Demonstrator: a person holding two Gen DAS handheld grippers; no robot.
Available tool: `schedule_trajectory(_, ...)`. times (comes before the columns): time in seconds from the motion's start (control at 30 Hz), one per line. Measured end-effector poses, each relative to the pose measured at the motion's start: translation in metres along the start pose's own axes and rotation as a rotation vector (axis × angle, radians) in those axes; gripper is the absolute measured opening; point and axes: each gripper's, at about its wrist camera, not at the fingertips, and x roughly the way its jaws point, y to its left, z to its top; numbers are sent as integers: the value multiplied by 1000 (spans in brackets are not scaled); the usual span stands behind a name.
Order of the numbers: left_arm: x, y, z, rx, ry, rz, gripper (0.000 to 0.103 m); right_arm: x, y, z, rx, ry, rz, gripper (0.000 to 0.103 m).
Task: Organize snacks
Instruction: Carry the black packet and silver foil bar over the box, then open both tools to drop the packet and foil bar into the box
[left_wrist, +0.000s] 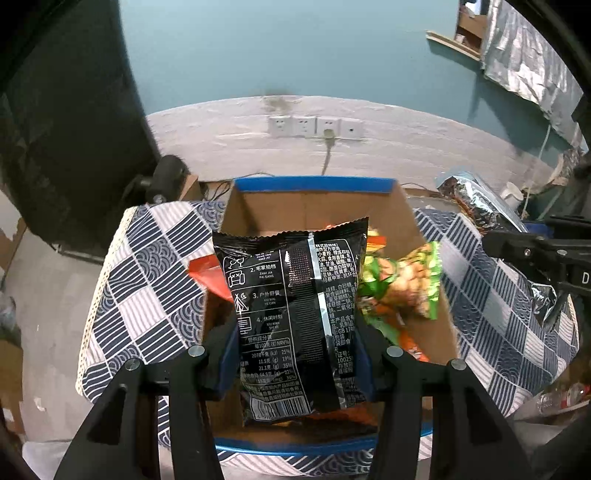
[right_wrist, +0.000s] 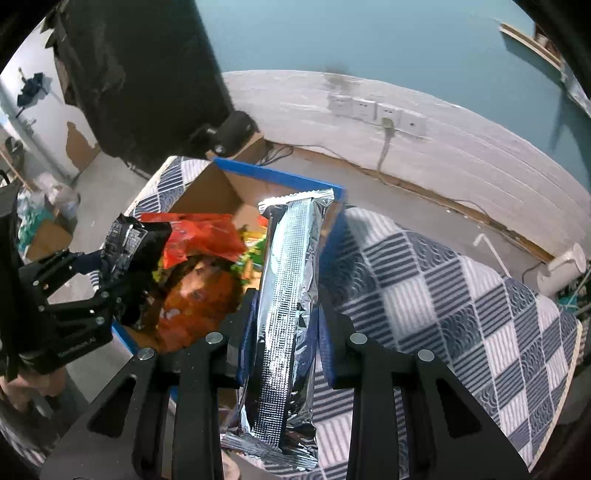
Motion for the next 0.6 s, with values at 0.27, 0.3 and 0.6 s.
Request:
schedule_trajectory(0.27, 16, 19, -7, -26, 36, 8, 53, 30, 29, 14, -26, 40, 26, 28)
schedule_trajectory(0.3, 17, 20, -6, -26, 38, 11, 53, 32, 29, 14, -23, 43, 30, 28)
schedule_trajectory(0.6, 26, 26, -7, -44, 64, 16, 55, 48, 39, 21, -8, 61, 55, 30)
